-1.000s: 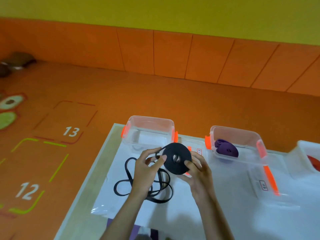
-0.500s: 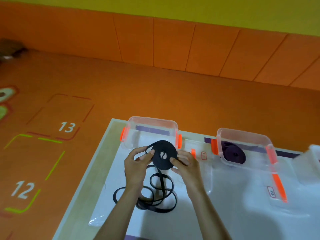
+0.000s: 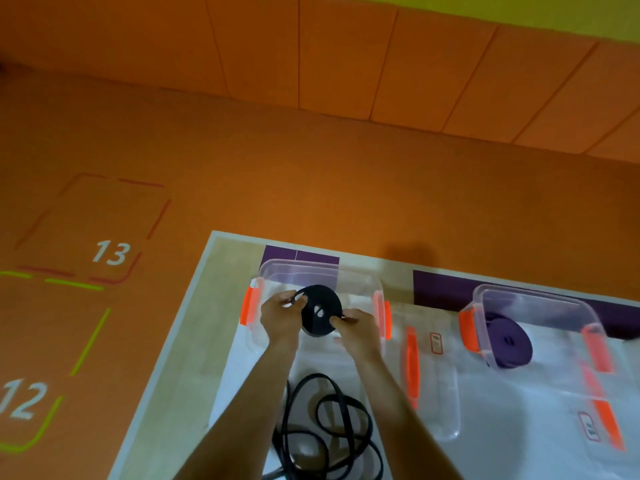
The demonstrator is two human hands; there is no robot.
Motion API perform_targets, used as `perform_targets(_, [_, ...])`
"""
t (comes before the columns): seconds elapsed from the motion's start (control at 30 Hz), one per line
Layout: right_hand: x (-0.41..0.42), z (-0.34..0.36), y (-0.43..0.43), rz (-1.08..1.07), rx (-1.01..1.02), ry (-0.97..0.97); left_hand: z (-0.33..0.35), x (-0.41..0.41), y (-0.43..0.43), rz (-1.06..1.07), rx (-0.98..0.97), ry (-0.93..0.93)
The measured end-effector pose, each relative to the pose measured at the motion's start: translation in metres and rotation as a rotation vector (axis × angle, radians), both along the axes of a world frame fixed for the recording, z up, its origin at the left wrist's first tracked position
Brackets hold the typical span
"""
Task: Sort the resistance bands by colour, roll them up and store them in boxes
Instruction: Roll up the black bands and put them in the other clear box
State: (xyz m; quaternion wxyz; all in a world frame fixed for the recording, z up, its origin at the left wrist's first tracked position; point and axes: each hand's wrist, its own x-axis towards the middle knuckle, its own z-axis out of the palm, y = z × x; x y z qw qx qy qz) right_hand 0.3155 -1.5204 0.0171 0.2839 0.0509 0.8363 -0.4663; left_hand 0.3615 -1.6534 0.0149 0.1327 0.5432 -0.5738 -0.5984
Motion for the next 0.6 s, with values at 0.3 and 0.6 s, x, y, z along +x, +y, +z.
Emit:
perform_targets(0.3, [-0.040, -0.048, -0.019, -0.002, 0.082, -0.282, -0.052, -0.030, -0.010, -0.108, 0.067, -0.280])
perform_targets(0.6, [-0.037, -0.067, -0.022, 0.027, 0.077, -0.356, -0.076, -0.044, -0.022, -0.168, 0.104, -0.309])
